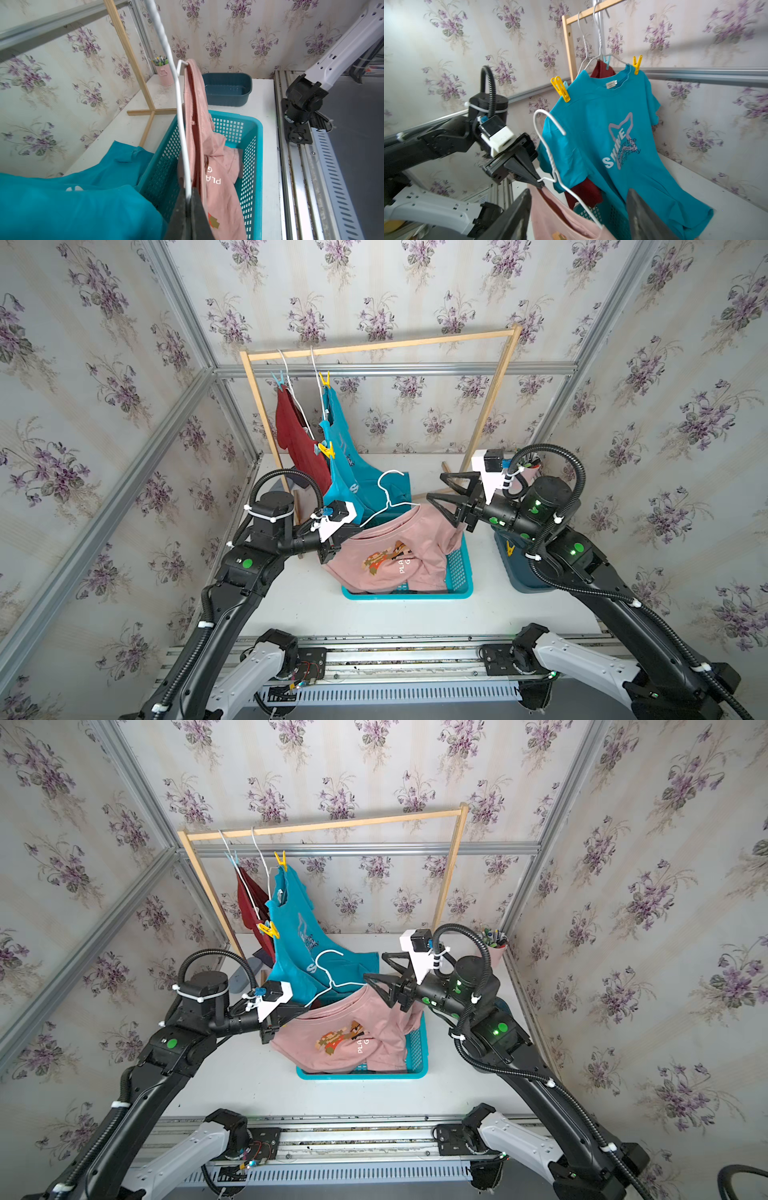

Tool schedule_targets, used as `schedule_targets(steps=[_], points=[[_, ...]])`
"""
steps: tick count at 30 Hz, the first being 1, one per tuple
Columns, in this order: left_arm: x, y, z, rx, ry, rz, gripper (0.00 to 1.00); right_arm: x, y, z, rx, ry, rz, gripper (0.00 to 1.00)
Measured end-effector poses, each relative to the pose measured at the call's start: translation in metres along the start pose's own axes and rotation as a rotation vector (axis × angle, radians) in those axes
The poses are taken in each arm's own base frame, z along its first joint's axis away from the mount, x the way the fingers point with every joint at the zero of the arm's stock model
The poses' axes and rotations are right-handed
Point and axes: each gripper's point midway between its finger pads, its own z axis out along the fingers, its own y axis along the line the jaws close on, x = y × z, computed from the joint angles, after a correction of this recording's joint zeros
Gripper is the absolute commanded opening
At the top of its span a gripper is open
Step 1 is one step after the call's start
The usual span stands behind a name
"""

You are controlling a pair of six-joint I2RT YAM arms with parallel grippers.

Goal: Remove the clothespins securing t-shirts to the hanger
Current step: Adjust the hanger.

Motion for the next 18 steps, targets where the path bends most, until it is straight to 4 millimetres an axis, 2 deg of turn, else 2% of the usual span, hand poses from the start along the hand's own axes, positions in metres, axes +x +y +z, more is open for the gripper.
schedule_targets(steps=[6,12,15,18], points=[[0.002,-0.003,0.022,0.098,0.014,-0.033,0.00,0.023,0.007,0.004,-0.074,0.040,0.025,0.69],[0.000,-0.021,0.047,0.197,0.042,-0.018,0.01,0.056,-0.008,0.010,-0.036,0.069,0.068,0.66],[0.002,-0.025,0.056,0.214,0.060,-0.008,0.01,0.062,-0.016,0.013,-0.007,0.068,0.069,0.65],[0.004,-0.025,0.060,0.212,0.075,-0.001,0.02,0.064,-0.019,0.018,-0.008,0.063,0.057,0.60]])
